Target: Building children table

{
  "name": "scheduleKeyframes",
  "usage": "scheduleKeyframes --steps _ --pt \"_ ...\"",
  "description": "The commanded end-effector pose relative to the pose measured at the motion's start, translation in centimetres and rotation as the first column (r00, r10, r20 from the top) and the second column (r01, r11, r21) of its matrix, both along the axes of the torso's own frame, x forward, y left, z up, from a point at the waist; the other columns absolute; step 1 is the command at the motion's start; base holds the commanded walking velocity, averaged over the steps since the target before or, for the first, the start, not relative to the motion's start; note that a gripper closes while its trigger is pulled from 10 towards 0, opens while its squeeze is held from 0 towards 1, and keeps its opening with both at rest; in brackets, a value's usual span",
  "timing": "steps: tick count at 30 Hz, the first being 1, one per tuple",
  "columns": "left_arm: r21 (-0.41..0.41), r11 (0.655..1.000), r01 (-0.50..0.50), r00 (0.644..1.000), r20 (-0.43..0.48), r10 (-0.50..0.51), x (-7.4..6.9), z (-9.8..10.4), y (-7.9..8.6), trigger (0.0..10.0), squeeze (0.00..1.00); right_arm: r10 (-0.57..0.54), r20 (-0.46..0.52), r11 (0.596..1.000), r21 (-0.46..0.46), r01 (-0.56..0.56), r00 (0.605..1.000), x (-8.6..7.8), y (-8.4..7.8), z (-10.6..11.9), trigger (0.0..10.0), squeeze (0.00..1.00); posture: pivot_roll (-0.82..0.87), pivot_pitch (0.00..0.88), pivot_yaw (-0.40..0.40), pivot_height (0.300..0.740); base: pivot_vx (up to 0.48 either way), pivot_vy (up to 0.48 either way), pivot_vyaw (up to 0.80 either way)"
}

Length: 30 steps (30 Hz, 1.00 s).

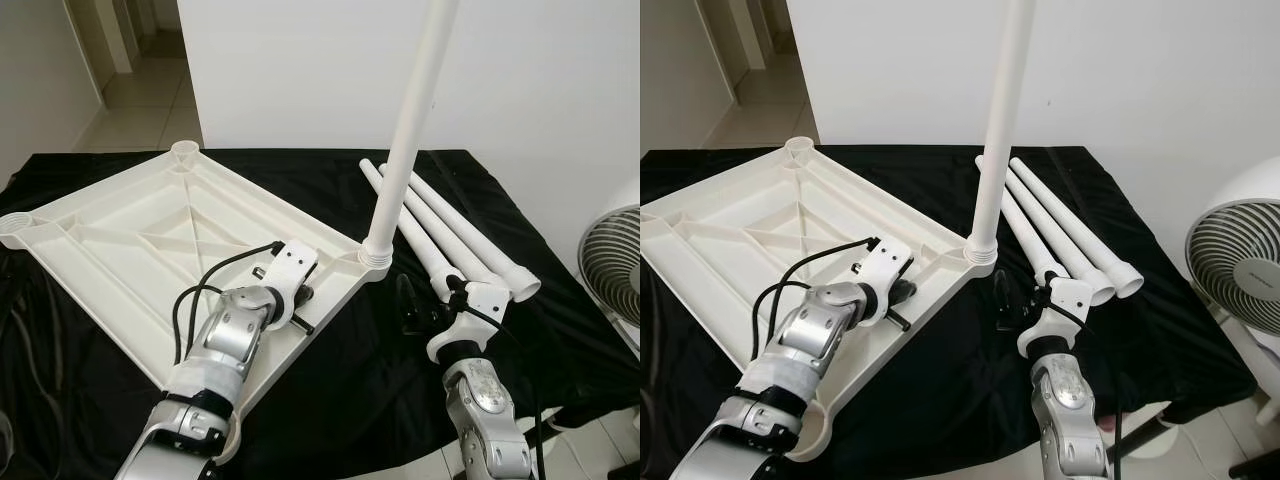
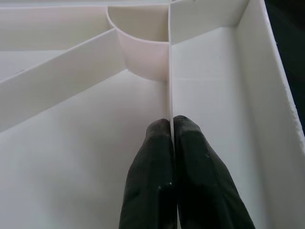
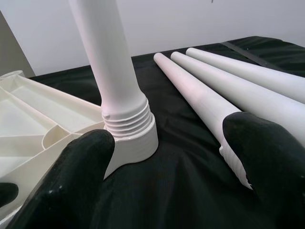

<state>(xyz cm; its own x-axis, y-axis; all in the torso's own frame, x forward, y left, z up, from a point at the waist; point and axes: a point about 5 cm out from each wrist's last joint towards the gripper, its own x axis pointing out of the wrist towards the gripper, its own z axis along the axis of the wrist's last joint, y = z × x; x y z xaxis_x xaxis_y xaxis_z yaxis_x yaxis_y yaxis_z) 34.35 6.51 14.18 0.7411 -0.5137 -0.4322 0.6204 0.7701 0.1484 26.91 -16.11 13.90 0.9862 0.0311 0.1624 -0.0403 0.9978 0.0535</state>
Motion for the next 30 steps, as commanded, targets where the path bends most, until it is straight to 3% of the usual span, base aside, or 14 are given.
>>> scheduleKeyframes --steps 1,2,6,7,9,10,11,13,15,17,19,26,28,30 --pt "0.015 0.957 -0.290 0.937 0.207 0.281 1.3 2.0 0.7 10.0 0.00 -0.004 -0.001 1.000 0.010 0.004 1.000 0.0 0.1 -0.1 10.0 0.00 -0.04 0.045 0.007 0.740 0.000 0.000 0.00" --pt "-0.007 0.966 -0.258 0.942 0.219 0.253 1.2 2.4 0.5 10.0 1.00 -0.006 -0.001 1.000 0.010 0.006 1.000 0.0 0.1 -0.1 10.0 0.00 -0.04 0.050 0.009 0.740 0.000 0.000 0.00" --pt "-0.047 0.988 -0.147 0.951 0.269 0.154 0.7 3.7 -0.4 10.0 1.00 -0.006 -0.002 1.000 0.011 0.006 1.000 0.0 0.2 -0.1 10.0 0.00 -0.04 0.050 0.009 0.740 0.000 0.000 0.00" --pt "-0.064 0.992 -0.109 0.951 0.283 0.123 0.4 4.3 -0.6 10.0 0.50 -0.004 -0.002 1.000 0.012 0.004 1.000 0.0 0.2 -0.1 10.0 0.00 -0.04 0.051 0.010 0.740 0.000 0.000 0.00" --pt "-0.076 0.993 -0.086 0.951 0.292 0.104 0.3 4.6 -0.7 10.0 0.50 -0.003 -0.002 1.000 0.012 0.003 1.000 0.0 0.3 -0.2 10.0 0.00 -0.04 0.051 0.010 0.740 0.000 0.000 0.00" --pt "-0.082 0.995 -0.061 0.949 0.304 0.083 0.1 4.9 -0.8 10.0 0.00 -0.002 -0.002 1.000 0.013 0.002 1.000 0.0 0.3 -0.2 10.0 0.00 -0.03 0.051 0.009 0.740 0.000 0.000 0.00" --pt "-0.082 0.995 -0.061 0.949 0.304 0.083 0.1 4.9 -0.8 10.0 0.00 -0.002 -0.002 1.000 0.013 0.002 1.000 0.0 0.3 -0.2 10.0 0.00 -0.03 0.051 0.009 0.740 0.000 0.000 0.00" --pt "-0.096 0.993 0.067 0.942 0.335 -0.031 -1.2 5.8 -1.1 10.0 0.00 0.000 -0.001 1.000 0.012 0.000 1.000 0.1 0.3 -0.1 10.0 0.00 -0.03 0.051 0.007 0.740 0.000 0.000 0.00" --pt "-0.096 0.993 0.067 0.942 0.335 -0.031 -1.2 5.8 -1.1 10.0 0.00 0.000 -0.001 1.000 0.012 0.000 1.000 0.1 0.3 -0.1 10.0 0.00 -0.03 0.051 0.007 0.740 0.000 0.000 0.00" --pt "-0.096 0.986 0.136 0.934 0.345 -0.095 -2.0 6.1 -1.2 10.0 0.00 0.000 0.000 1.000 0.010 0.000 1.000 0.2 0.3 -0.1 10.0 0.00 -0.03 0.051 0.007 0.740 0.000 0.000 0.00" --pt "-0.086 0.968 0.238 0.919 0.341 -0.195 -3.8 6.1 -0.6 10.0 0.00 -0.017 0.004 1.000 0.010 0.017 1.000 0.6 0.0 0.1 10.0 0.00 -0.02 0.053 0.007 0.740 0.000 0.000 0.00" --pt "-0.067 0.951 0.302 0.906 0.331 -0.264 -5.2 5.8 0.2 10.0 0.00 -0.040 0.006 0.999 -0.005 0.040 0.999 1.1 -0.4 0.3 10.0 0.00 -0.01 0.054 0.002 0.740 0.000 0.000 0.00" --pt "-0.026 0.929 0.369 0.896 0.277 -0.347 -6.8 5.1 1.4 10.0 0.00 -0.043 0.018 0.999 -0.010 0.043 0.999 1.8 -0.6 0.7 10.0 0.00 0.01 0.053 -0.006 0.740 0.000 0.000 0.00" --pt "-0.019 0.921 0.389 0.893 0.255 -0.371 -7.3 4.9 1.8 10.0 0.00 -0.043 0.021 0.999 -0.009 0.043 0.999 2.0 -0.7 0.8 10.0 0.00 0.01 0.053 -0.006 0.740 0.000 0.000 0.00"
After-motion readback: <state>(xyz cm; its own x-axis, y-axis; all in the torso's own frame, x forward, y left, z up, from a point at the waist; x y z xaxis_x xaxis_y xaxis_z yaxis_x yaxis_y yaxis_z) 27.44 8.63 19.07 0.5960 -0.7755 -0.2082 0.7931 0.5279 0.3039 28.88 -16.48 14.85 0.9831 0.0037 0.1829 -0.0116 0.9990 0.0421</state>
